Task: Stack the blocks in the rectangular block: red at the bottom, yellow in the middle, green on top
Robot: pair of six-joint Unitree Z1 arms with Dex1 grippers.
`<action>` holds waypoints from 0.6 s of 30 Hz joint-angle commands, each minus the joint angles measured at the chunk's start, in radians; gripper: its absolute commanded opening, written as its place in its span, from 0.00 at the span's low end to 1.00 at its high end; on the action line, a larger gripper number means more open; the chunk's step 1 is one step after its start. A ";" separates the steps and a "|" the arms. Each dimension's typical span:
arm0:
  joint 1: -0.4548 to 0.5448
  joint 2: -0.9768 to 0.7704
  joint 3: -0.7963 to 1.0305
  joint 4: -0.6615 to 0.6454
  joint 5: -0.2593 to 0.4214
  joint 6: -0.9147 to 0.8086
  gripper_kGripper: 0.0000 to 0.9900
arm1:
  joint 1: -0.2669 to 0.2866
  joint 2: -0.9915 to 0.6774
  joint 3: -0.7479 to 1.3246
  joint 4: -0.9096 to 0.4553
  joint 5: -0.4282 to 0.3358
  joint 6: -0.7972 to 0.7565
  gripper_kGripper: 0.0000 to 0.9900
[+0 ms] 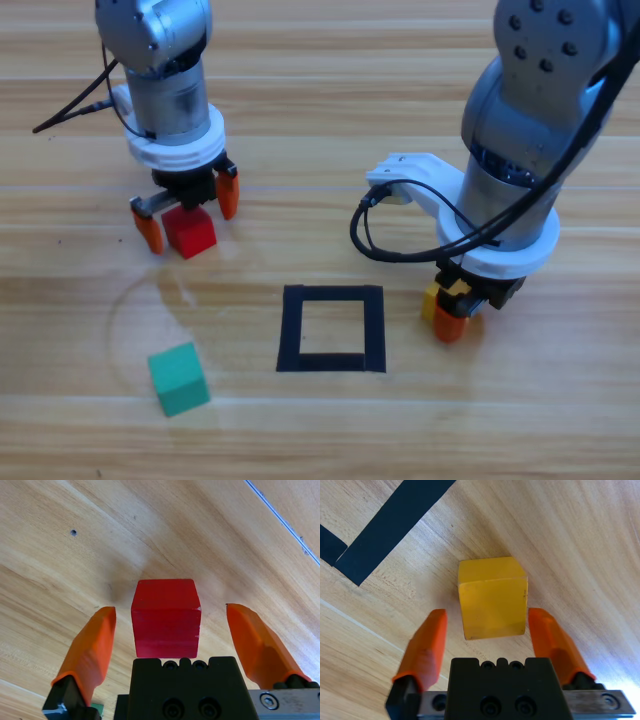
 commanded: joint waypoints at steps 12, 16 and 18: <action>0.005 0.073 0.023 -0.034 -0.034 0.044 0.36 | -0.030 0.018 -0.006 0.044 0.045 0.026 0.18; 0.005 0.044 -0.013 -0.013 -0.022 0.095 0.18 | -0.033 0.003 -0.006 0.044 0.054 0.089 0.18; 0.003 0.021 -0.059 0.014 -0.022 0.166 0.13 | -0.036 -0.003 -0.006 0.044 0.051 0.121 0.18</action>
